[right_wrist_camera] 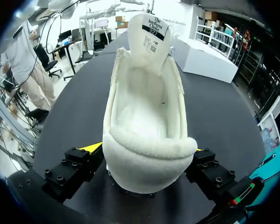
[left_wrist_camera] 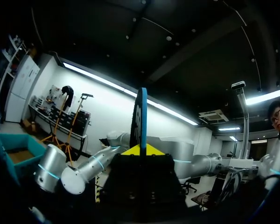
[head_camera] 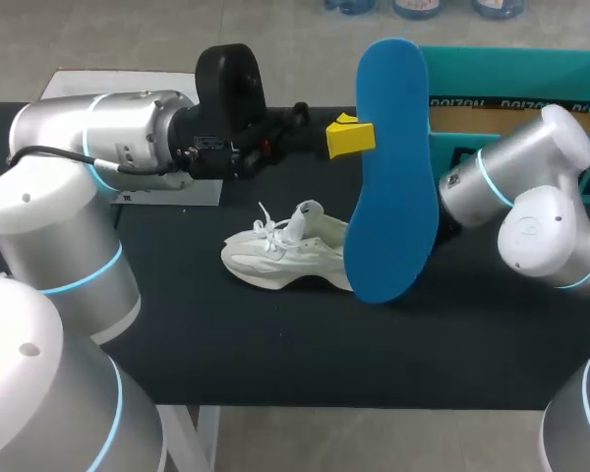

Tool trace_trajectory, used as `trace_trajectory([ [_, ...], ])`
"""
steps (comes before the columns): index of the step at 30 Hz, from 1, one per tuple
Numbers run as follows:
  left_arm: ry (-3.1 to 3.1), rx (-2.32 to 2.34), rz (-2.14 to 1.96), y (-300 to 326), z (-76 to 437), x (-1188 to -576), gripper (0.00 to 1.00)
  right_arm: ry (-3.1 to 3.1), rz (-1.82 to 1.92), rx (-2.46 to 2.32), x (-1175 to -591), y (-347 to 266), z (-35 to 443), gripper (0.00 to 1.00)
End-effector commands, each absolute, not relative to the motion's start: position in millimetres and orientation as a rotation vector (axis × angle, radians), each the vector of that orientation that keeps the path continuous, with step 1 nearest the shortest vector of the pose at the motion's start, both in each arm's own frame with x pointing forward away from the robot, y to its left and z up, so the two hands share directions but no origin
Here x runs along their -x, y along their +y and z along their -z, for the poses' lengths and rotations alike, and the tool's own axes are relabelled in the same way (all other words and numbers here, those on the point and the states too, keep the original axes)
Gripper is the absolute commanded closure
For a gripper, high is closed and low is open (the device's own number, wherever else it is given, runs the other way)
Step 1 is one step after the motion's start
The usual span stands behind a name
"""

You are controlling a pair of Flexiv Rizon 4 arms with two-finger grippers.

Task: Take the shoe out of the shoebox, open the shoe tongue, remove and reinsert the insole, then place the shoe into the shoebox

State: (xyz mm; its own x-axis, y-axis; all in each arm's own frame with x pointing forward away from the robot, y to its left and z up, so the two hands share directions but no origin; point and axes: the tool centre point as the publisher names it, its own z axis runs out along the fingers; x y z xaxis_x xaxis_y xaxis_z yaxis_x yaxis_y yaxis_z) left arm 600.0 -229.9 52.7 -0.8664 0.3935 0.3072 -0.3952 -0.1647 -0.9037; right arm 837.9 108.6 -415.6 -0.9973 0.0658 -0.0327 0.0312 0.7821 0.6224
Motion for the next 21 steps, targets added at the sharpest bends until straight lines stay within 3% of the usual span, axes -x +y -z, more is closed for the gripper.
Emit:
trace_trajectory([
  [1, -1.604, -0.002, -2.070, -231.5, -52.2, -600.0, 1.00, 3.025, -0.688, -0.083, -834.4, 101.1, 396.5, 0.00],
  [12, -1.604, -0.002, -2.070, -231.5, -52.2, -600.0, 1.00, 3.078, -0.071, -0.043, -832.2, 100.9, 366.0, 0.00],
  [21, -1.604, -0.002, -2.070, -231.5, -52.2, -600.0, 1.00, 3.099, -0.038, -0.246, -835.0, 113.1, 349.2, 0.00],
])
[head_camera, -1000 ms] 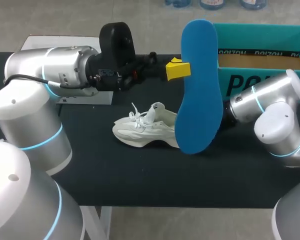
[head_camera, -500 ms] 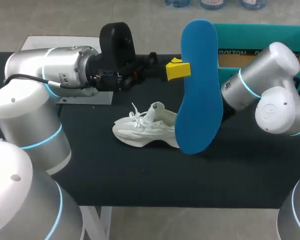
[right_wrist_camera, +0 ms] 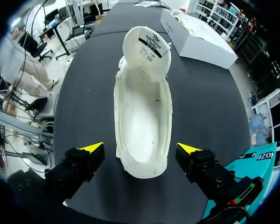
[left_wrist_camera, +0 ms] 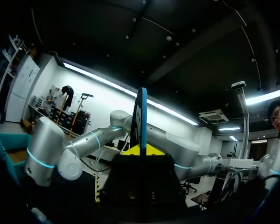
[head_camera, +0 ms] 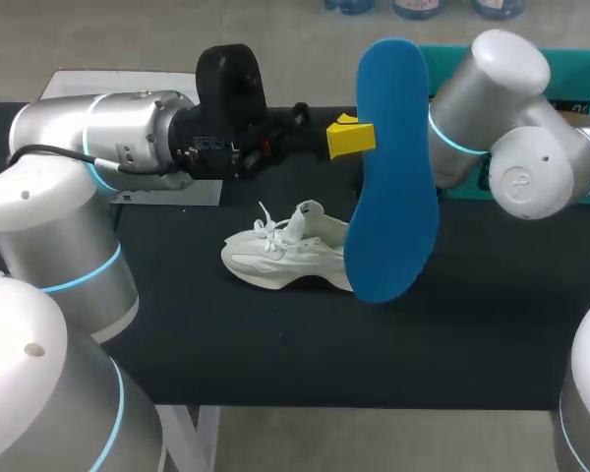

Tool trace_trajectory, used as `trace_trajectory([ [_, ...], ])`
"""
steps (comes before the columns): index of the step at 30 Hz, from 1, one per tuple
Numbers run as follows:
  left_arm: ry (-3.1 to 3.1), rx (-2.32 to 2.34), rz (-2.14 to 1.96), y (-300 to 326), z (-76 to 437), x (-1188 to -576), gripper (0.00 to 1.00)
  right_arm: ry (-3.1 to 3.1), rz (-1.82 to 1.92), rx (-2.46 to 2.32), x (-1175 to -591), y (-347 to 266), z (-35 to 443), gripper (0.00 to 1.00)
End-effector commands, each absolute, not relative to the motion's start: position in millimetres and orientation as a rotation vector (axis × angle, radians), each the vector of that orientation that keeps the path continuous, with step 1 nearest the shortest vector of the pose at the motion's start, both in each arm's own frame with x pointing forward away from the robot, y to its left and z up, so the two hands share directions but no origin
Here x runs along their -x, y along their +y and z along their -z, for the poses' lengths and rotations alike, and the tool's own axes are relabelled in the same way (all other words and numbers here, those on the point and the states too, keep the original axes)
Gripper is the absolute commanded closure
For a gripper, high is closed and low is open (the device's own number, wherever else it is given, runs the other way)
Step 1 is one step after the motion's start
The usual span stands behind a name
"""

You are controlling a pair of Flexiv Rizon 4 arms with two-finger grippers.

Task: Take the shoe out of the shoebox, open the shoe tongue, remove and reinsert the insole, then place the shoe into the shoebox

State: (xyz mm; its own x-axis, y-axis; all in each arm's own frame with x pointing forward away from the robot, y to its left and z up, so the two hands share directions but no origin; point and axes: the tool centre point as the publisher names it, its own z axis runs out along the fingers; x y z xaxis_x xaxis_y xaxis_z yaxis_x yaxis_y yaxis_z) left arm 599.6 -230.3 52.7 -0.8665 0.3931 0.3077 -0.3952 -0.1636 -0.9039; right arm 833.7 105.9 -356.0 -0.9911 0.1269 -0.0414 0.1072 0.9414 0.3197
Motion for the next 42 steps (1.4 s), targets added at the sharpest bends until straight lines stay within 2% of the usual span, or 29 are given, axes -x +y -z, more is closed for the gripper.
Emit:
trace_trajectory([
  [1, -1.604, -0.002, -2.070, -231.5, -52.2, -600.0, 1.00, 3.103, -0.065, -0.246, -834.9, 114.2, 347.8, 0.00],
  [5, -1.604, -0.002, -2.070, -231.5, -52.2, -600.0, 1.00, 3.107, -0.169, -0.270, -830.4, 116.0, 336.6, 0.00],
  [42, -1.604, -0.002, -2.070, -231.5, -52.2, -600.0, 1.00, 3.107, -0.169, -0.270, -830.4, 116.0, 336.6, 0.00],
])
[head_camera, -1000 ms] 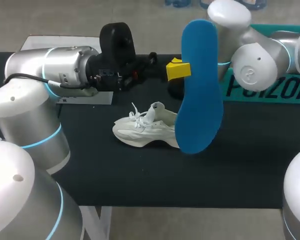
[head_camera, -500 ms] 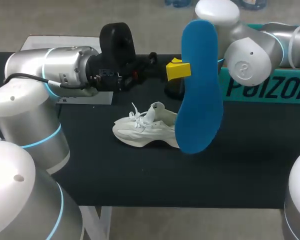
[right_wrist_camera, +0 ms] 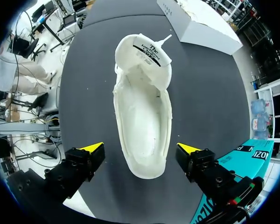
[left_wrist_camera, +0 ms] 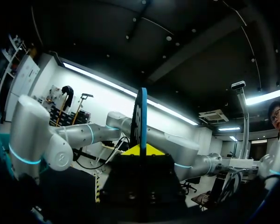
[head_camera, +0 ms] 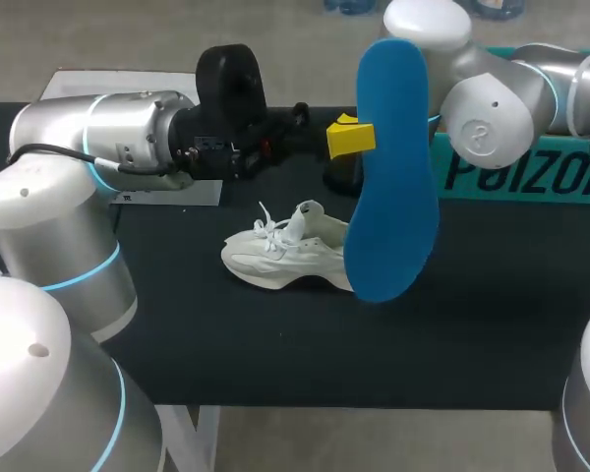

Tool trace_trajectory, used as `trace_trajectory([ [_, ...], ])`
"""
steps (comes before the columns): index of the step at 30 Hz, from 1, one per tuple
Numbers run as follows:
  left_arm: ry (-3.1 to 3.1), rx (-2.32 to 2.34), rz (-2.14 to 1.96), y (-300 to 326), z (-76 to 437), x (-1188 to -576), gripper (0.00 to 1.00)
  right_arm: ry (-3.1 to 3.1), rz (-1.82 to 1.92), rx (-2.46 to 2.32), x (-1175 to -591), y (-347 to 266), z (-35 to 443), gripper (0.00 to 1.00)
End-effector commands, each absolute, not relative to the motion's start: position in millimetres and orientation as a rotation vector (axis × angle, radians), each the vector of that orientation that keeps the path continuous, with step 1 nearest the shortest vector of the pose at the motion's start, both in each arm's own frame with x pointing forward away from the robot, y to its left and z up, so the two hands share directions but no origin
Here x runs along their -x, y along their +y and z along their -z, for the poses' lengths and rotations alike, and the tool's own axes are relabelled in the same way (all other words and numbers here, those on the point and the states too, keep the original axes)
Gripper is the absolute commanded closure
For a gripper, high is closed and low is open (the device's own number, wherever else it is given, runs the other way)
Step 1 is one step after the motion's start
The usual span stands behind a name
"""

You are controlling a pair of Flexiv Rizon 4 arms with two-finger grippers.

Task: Take the shoe out of the shoebox, open the shoe tongue, remove and reinsert the insole, then place the shoe into the shoebox

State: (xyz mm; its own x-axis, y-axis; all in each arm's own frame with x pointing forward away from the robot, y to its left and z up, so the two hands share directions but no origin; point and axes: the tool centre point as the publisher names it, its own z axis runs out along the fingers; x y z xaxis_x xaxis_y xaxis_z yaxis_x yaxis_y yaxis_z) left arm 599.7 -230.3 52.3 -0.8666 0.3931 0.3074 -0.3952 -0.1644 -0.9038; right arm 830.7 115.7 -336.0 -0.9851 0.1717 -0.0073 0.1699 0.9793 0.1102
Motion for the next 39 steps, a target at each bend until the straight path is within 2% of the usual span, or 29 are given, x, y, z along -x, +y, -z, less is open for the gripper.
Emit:
trace_trajectory([
  [1, -1.604, -0.002, -2.070, -231.5, -52.2, -600.0, 1.00, 3.107, -0.169, -0.270, -830.4, 116.0, 336.6, 0.00],
  [39, -1.604, -0.002, -2.070, -231.5, -52.2, -600.0, 1.00, 3.128, -0.119, -0.312, -829.2, 110.4, 319.6, 0.00],
])
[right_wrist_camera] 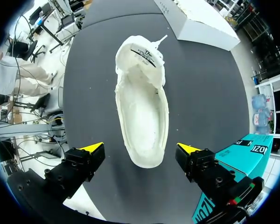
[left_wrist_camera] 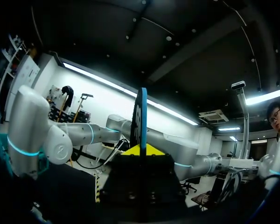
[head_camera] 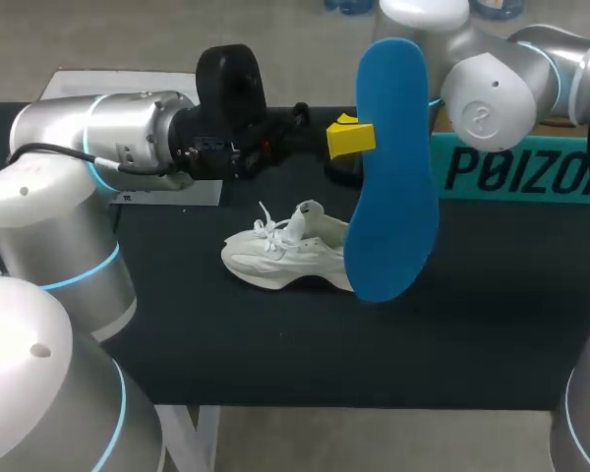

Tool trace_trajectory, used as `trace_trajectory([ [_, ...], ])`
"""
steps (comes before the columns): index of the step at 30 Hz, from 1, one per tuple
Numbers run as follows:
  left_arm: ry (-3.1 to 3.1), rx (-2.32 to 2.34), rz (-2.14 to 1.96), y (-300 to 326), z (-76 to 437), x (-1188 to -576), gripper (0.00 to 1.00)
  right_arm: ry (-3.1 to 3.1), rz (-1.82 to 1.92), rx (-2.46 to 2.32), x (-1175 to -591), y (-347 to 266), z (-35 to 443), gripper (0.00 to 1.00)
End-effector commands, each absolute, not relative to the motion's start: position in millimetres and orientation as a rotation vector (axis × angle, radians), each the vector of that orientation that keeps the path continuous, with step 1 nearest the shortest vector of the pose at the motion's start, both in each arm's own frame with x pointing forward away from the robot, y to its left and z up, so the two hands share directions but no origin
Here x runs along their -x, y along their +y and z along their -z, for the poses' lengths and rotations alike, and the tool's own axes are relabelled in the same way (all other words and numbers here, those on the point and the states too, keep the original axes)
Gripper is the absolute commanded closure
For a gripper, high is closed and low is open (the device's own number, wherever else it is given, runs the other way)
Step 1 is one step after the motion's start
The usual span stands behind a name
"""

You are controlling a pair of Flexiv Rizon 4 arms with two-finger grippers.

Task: Take the shoe out of the shoebox, open the shoe tongue, remove and reinsert the insole, then place the shoe into the shoebox

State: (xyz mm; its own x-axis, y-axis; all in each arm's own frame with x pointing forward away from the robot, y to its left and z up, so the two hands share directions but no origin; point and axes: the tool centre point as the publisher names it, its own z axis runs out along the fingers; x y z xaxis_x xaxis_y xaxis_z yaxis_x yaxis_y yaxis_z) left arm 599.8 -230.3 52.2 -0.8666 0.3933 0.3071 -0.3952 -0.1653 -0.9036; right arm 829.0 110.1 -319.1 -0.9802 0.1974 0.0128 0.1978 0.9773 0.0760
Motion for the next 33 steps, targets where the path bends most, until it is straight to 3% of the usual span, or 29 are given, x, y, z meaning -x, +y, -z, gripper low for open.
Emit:
trace_trajectory([
  [1, -1.604, -0.002, -2.070, -231.5, -52.2, -600.0, 1.00, -3.122, 0.116, 0.314, -831.1, 114.1, 319.3, 0.00],
  [27, -1.604, -0.002, -2.070, -231.5, -52.2, -600.0, 1.00, -3.168, 0.018, 0.348, -885.9, 165.0, 371.5, 0.00],
  [30, -1.604, -0.002, -2.070, -231.5, -52.2, -600.0, 1.00, -3.156, 0.026, 0.332, -885.0, 169.4, 376.1, 0.42],
  [33, -1.604, -0.002, -2.070, -231.5, -52.2, -600.0, 1.00, -3.145, 0.030, 0.333, -883.3, 169.4, 381.6, 0.51],
])
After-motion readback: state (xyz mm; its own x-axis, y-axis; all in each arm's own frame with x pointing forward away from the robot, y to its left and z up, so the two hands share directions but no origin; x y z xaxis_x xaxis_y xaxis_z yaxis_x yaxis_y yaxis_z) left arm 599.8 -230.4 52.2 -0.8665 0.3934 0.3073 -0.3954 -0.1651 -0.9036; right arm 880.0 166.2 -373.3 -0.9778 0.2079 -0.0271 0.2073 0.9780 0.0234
